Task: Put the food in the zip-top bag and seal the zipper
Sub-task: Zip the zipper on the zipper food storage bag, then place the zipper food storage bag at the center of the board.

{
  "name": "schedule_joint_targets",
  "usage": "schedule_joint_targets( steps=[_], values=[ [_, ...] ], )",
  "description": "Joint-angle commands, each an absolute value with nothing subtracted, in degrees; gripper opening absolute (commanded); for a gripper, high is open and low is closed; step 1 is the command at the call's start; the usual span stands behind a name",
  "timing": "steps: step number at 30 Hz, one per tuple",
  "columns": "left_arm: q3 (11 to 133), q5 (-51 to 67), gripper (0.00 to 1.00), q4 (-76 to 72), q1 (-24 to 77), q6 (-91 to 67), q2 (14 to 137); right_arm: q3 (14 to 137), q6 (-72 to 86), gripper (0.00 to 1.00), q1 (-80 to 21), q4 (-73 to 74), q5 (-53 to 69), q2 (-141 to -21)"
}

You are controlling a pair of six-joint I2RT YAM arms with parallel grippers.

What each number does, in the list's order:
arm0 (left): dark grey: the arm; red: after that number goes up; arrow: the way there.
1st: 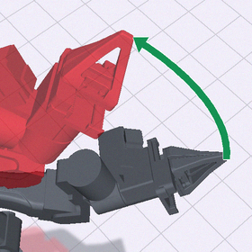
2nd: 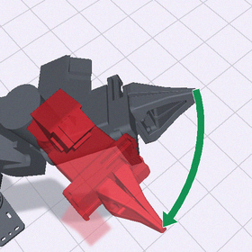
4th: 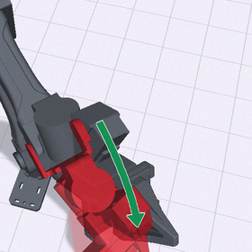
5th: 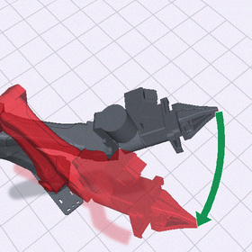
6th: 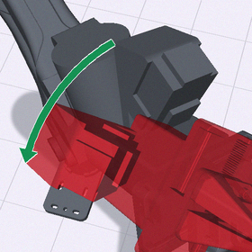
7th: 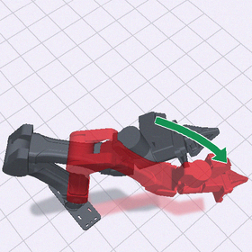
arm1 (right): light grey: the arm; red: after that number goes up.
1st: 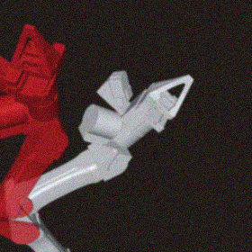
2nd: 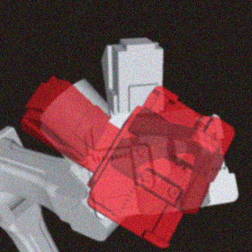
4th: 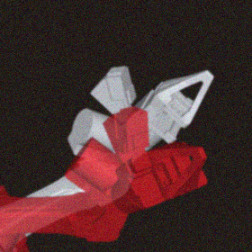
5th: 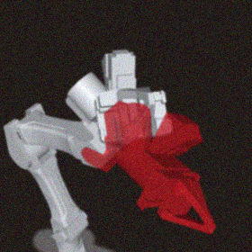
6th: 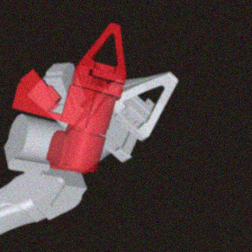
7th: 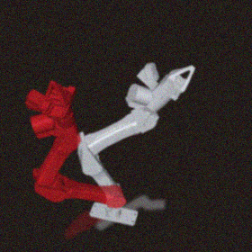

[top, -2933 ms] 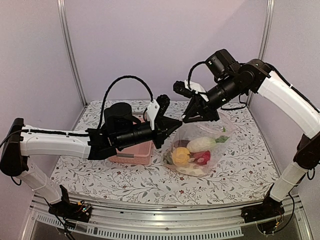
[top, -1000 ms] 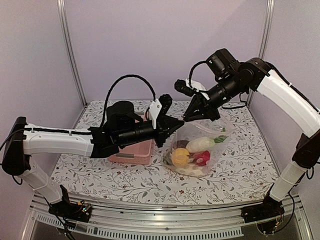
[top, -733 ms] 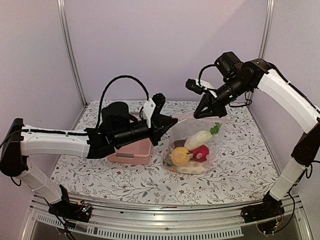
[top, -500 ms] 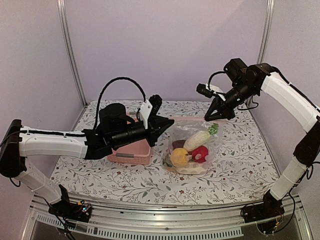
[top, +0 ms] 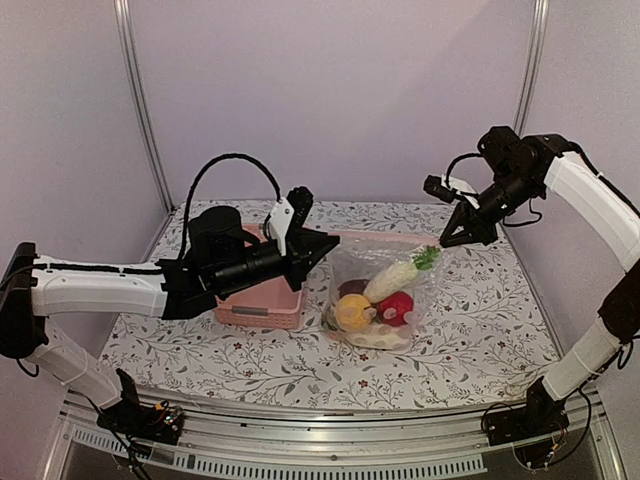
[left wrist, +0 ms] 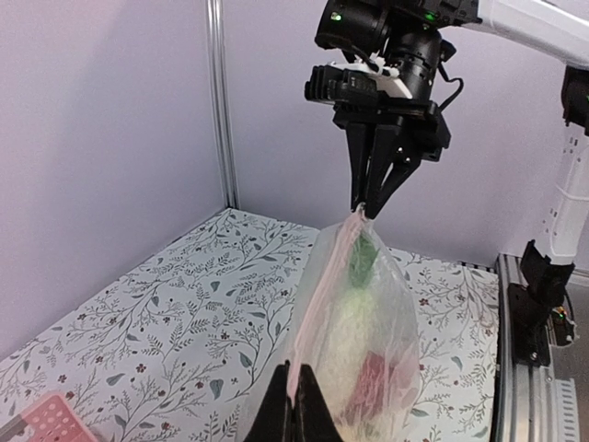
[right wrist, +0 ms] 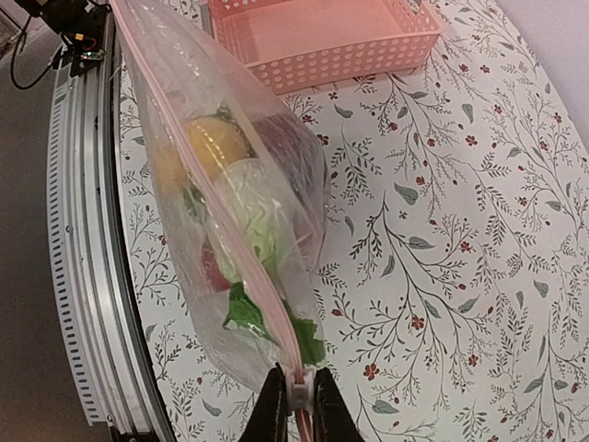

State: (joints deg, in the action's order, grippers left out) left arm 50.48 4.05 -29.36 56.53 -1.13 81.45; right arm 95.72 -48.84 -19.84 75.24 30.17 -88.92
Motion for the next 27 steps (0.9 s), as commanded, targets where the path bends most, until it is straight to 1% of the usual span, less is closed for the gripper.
schedule_joint_targets(
  steps=[1, 9, 13, 17, 21, 23, 25, 27],
  values=[
    [49.5, 3.2, 0.0, -31.8, 54.9, -1.6, 79.8, 94.5, -50.3, 0.02, -18.2, 78.0, 25.5, -87.3],
    [49.6, 3.3, 0.0, -32.4, 54.6, -2.1, 80.6, 93.8, -50.9, 0.02, -17.1, 78.6, 25.2, -86.8],
    [52.6, 6.7, 0.0, -34.0, 53.3, -3.3, 85.5, 93.3, -50.9, 0.01, -16.3, 76.0, 25.8, -86.8],
    [62.0, 12.4, 0.0, -34.4, 50.0, -3.6, 94.6, 97.5, -47.0, 0.0, -15.0, 67.9, 22.4, -88.6],
    [75.3, 17.0, 0.0, -31.8, 46.0, -2.7, 103.8, 109.7, -44.3, 0.0, -12.0, 64.5, 22.5, -93.9],
    [82.9, 20.8, 0.0, -29.6, 44.1, -3.5, 108.2, 113.9, -43.9, 0.0, -11.5, 64.3, 22.1, -96.5],
    [86.7, 23.8, 0.0, -28.9, 42.8, -4.5, 111.1, 115.4, -43.9, 0.0, -11.4, 64.1, 21.9, -98.0],
    [88.3, 25.6, 0.0, -28.5, 42.2, -5.0, 113.2, 114.2, -44.1, 0.0, -11.5, 64.1, 22.6, -98.3]
  ],
)
